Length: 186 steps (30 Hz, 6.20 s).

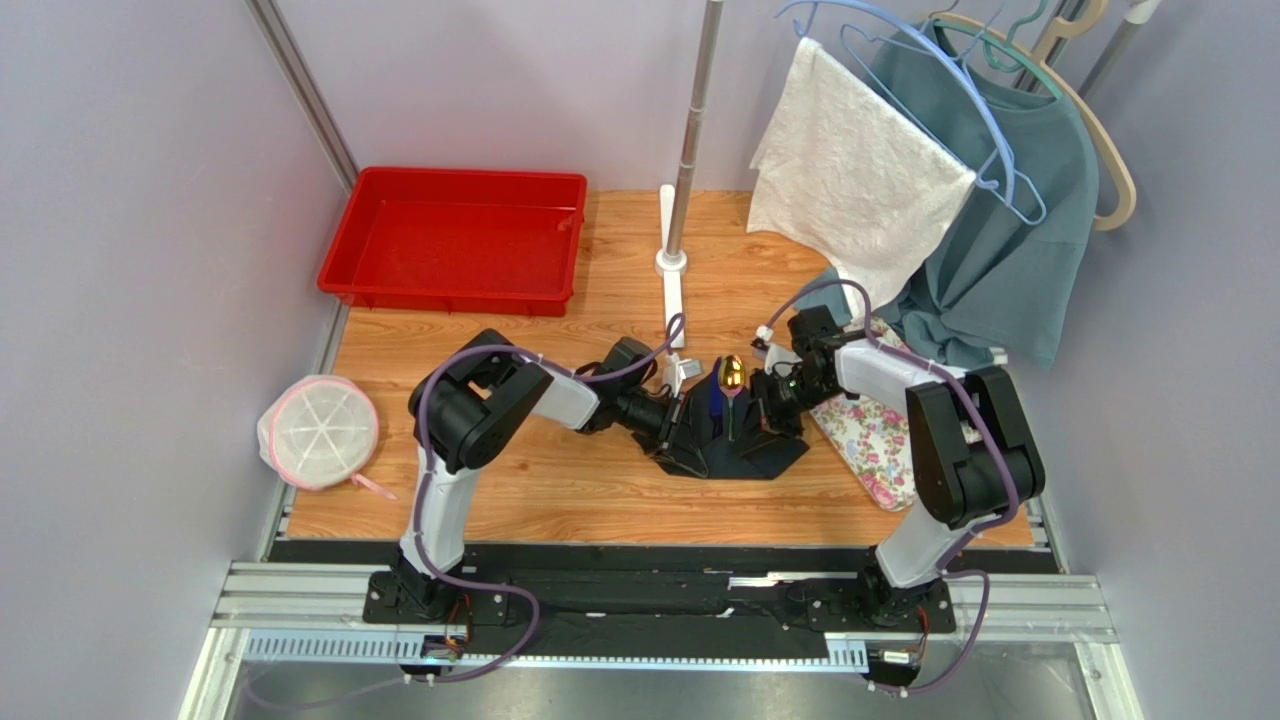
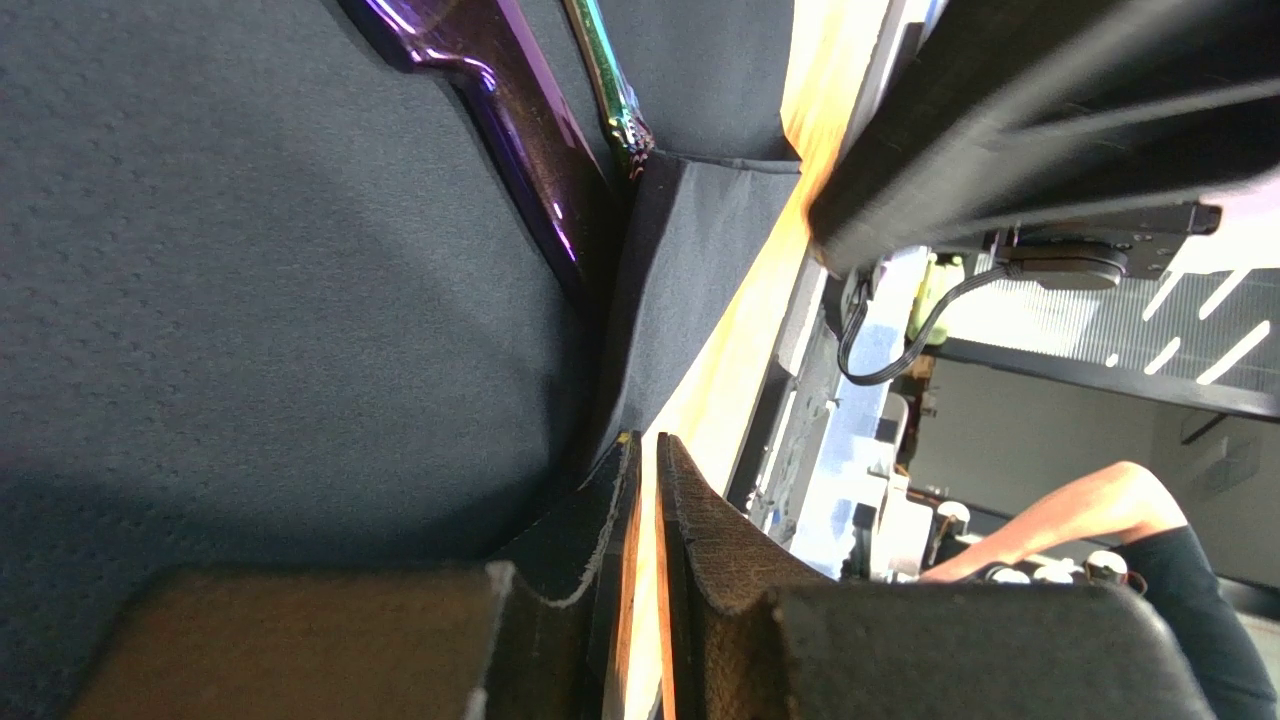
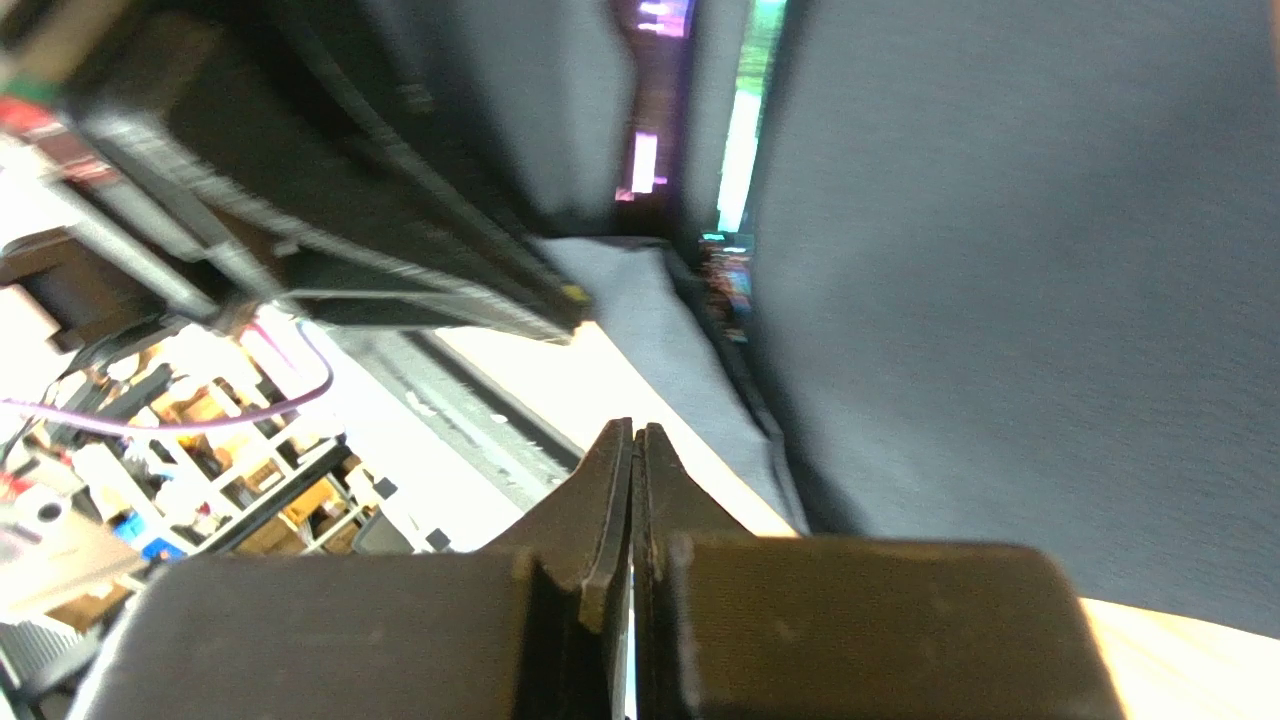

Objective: Place the utensils on the paper napkin and roll it up

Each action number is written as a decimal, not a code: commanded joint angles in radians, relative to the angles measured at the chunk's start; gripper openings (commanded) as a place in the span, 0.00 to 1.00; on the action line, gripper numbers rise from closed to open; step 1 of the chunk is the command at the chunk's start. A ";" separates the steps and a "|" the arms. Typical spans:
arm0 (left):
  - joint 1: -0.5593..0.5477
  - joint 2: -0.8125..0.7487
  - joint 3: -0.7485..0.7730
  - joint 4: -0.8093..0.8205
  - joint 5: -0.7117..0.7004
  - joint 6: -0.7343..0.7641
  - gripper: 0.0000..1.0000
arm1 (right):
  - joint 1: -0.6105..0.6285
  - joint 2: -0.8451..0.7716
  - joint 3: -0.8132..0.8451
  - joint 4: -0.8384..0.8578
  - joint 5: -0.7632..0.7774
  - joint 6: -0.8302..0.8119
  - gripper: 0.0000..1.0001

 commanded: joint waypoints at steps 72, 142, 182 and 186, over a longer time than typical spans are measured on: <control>0.088 -0.067 -0.042 -0.174 -0.093 0.100 0.00 | 0.014 0.112 0.142 -0.038 0.017 -0.041 0.04; 0.037 0.085 0.107 0.203 -0.134 -0.129 0.04 | -0.041 0.098 0.110 -0.083 0.433 -0.018 0.82; 0.048 0.094 0.101 0.223 -0.132 -0.133 0.03 | -0.104 0.043 0.043 0.025 0.072 0.090 0.59; 0.050 0.093 0.096 0.222 -0.139 -0.132 0.03 | -0.113 0.025 0.055 0.002 0.091 0.077 0.58</control>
